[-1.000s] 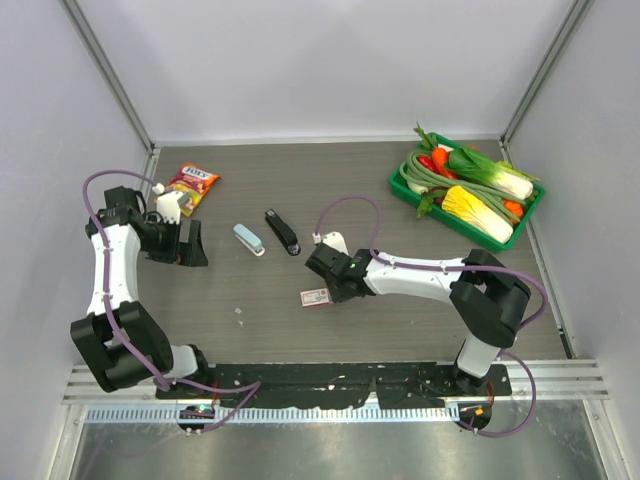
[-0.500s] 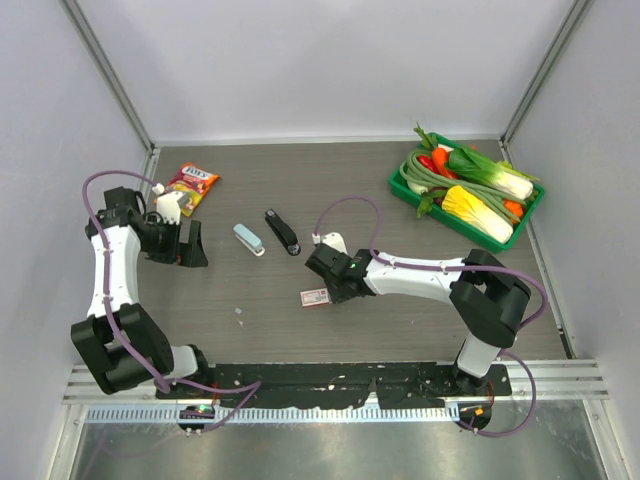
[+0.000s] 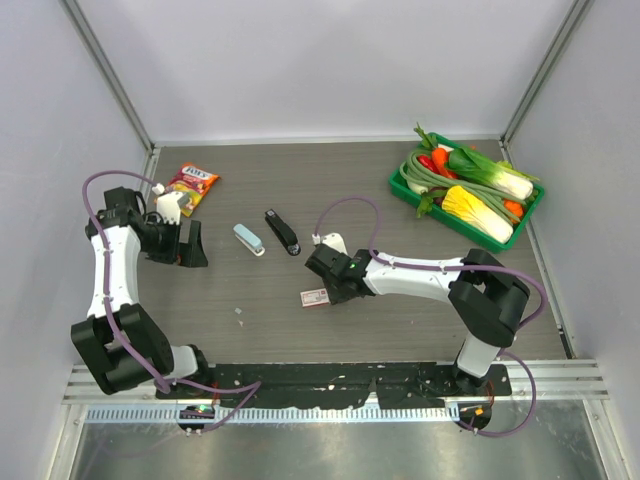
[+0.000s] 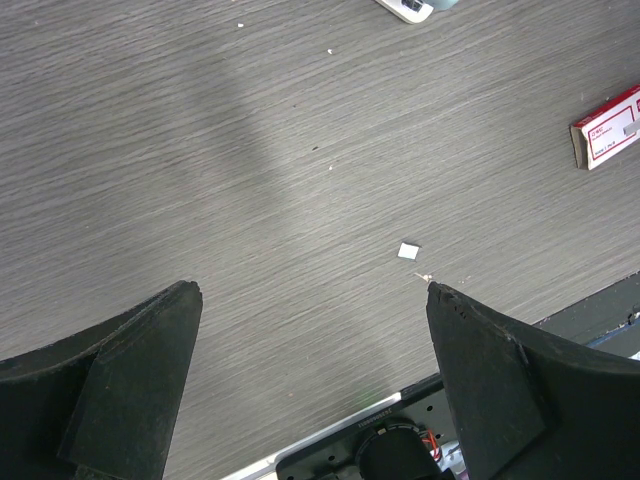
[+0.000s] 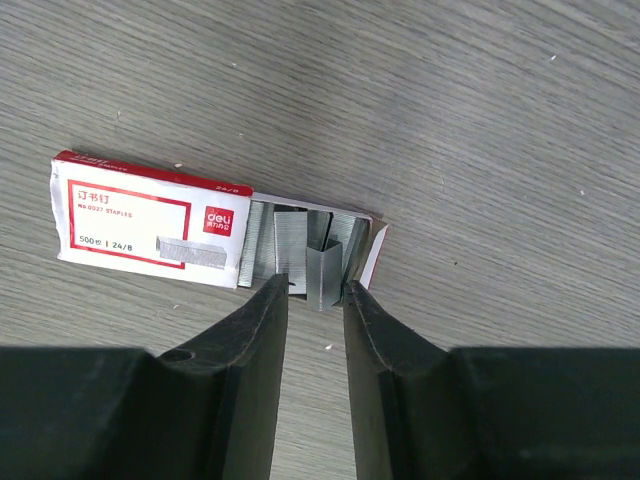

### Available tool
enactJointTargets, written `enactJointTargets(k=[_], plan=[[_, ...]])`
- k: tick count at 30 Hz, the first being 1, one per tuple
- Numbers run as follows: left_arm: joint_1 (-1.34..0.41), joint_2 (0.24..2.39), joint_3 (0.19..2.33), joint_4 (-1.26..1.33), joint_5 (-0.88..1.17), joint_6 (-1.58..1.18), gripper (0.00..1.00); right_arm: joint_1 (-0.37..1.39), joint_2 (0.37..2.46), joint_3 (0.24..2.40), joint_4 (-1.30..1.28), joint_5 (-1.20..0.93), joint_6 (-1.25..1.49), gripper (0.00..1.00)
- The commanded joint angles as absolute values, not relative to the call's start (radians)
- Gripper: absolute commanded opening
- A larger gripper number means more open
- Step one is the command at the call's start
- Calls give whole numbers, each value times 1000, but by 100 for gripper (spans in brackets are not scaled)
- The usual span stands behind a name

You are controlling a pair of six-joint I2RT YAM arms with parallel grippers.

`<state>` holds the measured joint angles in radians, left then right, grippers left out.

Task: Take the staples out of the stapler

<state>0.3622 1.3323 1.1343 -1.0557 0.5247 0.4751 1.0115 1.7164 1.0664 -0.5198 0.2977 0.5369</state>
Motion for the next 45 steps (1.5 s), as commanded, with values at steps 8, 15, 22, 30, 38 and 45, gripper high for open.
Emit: enactJointTargets(k=[8,15,22,30,38,45], plan=[[367,1304,1138,-1062,546,477,99,1011,1658,1075,-512,327,561,34],[367,1304,1141,-1062,548,477,99,1011,1635,1077,-500,304,577,17],[367,1305,1141,-1062,545,474,99,1012,1647,1062,-489,307,581,6],[367,1305,1141,-1060,540,477,99,1012,1678,1054,-483,314,577,2],[367,1312,1146,-1060,538,476,99,1012,1718,1060,-460,275,577,1],[367,1310,1150,-1062,541,477,99,1020,1733,1072,-451,267,584,1]])
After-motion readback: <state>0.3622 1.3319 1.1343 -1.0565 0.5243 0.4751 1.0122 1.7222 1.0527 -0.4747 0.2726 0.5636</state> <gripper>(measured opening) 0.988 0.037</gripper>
